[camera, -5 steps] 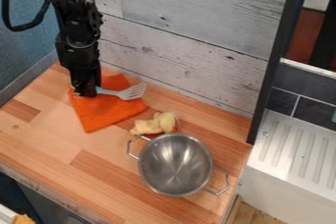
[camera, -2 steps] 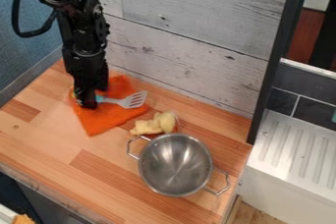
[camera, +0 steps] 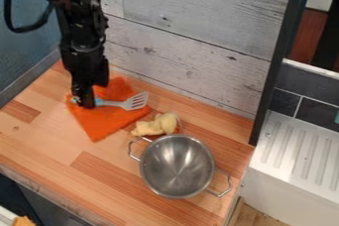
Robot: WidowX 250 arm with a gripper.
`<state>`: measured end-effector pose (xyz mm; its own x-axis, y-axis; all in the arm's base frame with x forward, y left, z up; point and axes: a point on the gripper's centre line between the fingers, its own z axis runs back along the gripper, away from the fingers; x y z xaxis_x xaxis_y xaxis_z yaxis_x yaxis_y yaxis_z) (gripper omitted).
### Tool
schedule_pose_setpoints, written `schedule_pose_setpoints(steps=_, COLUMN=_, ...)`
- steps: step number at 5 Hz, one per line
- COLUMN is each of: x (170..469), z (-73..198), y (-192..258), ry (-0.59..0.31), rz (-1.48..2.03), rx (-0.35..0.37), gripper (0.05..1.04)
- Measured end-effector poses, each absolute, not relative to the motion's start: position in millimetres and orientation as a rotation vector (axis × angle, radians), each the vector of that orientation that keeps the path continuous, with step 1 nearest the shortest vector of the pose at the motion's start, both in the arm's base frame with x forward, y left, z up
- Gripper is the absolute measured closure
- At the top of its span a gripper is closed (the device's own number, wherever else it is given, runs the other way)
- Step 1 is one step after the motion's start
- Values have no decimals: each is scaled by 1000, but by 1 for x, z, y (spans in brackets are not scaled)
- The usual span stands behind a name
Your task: Take the blue fork and place it on the orange tissue
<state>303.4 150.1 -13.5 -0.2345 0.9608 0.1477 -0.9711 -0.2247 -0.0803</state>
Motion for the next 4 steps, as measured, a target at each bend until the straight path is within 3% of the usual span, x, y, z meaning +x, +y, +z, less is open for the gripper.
schedule_pose_setpoints(steps=2, x=290, z=41, y=145, ry=-207, rz=1786, rx=64, gripper=83)
schedule_pose_setpoints(steps=4, x=281, z=49, y=143, ry=-206, rz=1769, rx=81, gripper=83)
